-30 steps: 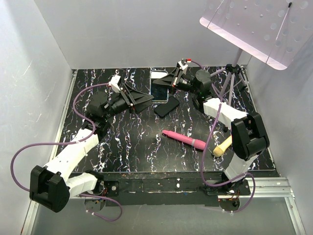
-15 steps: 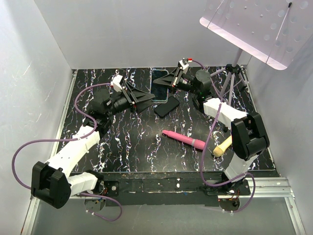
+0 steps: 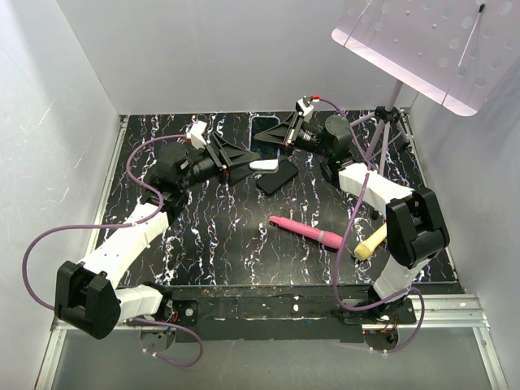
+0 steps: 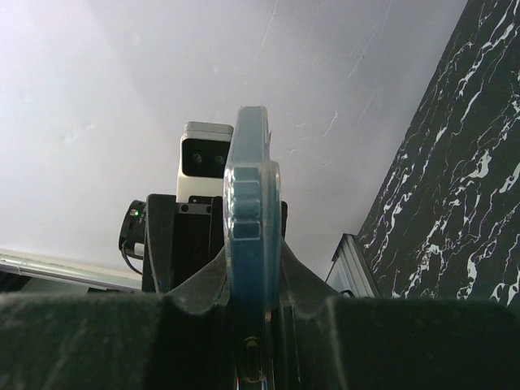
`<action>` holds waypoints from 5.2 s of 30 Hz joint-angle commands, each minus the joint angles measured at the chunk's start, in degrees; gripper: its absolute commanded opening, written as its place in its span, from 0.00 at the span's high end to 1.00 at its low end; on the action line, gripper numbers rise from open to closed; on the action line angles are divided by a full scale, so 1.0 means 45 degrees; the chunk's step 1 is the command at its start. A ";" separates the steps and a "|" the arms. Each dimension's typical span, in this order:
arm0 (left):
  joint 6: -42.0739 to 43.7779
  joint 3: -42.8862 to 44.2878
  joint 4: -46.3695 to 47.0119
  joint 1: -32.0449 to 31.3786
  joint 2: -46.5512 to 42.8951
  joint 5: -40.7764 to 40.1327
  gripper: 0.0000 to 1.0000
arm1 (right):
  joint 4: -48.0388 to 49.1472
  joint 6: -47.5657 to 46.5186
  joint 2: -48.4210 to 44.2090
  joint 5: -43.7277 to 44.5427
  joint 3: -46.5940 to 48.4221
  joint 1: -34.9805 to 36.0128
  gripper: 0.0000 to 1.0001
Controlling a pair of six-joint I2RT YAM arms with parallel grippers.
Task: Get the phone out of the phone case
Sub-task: Remove the phone case from the phone, then place the phone at the center of the board.
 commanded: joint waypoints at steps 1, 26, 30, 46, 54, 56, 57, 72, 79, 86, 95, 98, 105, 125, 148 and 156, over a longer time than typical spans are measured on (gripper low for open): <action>0.0336 0.0348 -0.0092 0.0102 0.0234 -0.0988 0.41 | 0.0910 0.0229 -0.1137 -0.1007 0.0513 0.0381 0.99; 0.0043 -0.0316 0.5006 0.0473 0.1777 0.0437 0.78 | -0.1023 -0.0728 -0.0532 -0.3800 0.1078 0.0850 0.99; -0.0094 -0.0277 0.5514 0.0454 0.2031 0.0847 0.89 | -0.3147 -0.2150 -0.0824 -0.3801 0.1586 0.0889 0.99; -0.0836 -0.0551 0.4131 0.1176 0.0236 0.1200 1.00 | -0.4874 -0.3952 -0.2191 -0.4073 0.1022 -0.0027 0.31; -0.1304 -0.0395 0.1962 0.1254 -0.0682 0.0284 1.00 | -0.4055 -0.3681 -0.3324 -0.4113 -0.0696 -0.0459 0.40; -0.1713 -0.0511 0.2329 0.1215 -0.0683 0.0166 1.00 | -0.3023 -0.3134 -0.3403 -0.3880 -0.1087 -0.0478 0.46; -0.1889 -0.0570 0.2583 0.1215 -0.0702 0.0126 1.00 | -0.2844 -0.3015 -0.3422 -0.3782 -0.1224 -0.0478 0.46; -0.2809 -0.1058 0.3834 0.1234 -0.0683 0.0165 1.00 | -0.0674 -0.1295 -0.2037 -0.3586 -0.1187 -0.0322 0.58; -0.2907 -0.1058 0.3953 0.1215 -0.0702 0.0282 1.00 | -0.0811 -0.1198 -0.1295 -0.3410 -0.0348 -0.0088 0.63; -0.2868 -0.1234 0.3914 0.1215 -0.0761 0.0302 1.00 | -0.0324 -0.0769 -0.0923 -0.3332 0.0181 0.0147 0.62; -0.2868 -0.1313 0.3992 0.1196 -0.0878 0.0302 1.00 | -0.0672 -0.1040 -0.0923 -0.3039 0.0199 0.0264 0.65; -0.2887 -0.1332 0.3992 0.1196 -0.0898 0.0321 1.00 | -0.1510 -0.1586 -0.0689 -0.2786 0.0746 0.0342 0.81; -0.3200 -0.1429 0.4187 0.1196 -0.0898 0.0672 1.00 | -0.8787 -0.6696 -0.0552 0.0586 0.3126 0.0440 0.99; 0.8315 0.1066 -0.5260 0.5644 0.1343 0.1651 1.00 | -1.5400 -1.2876 -0.2461 0.4872 0.1709 0.0401 0.99; 1.5648 1.7569 -1.4287 0.7680 1.6618 0.3329 1.00 | -1.6650 -1.3522 -0.8247 0.4364 -0.1714 0.0401 0.99; 1.5277 1.8705 -1.4035 0.7953 1.7792 0.2803 0.96 | -1.6416 -1.2683 -0.8208 0.3837 -0.1870 0.0401 0.99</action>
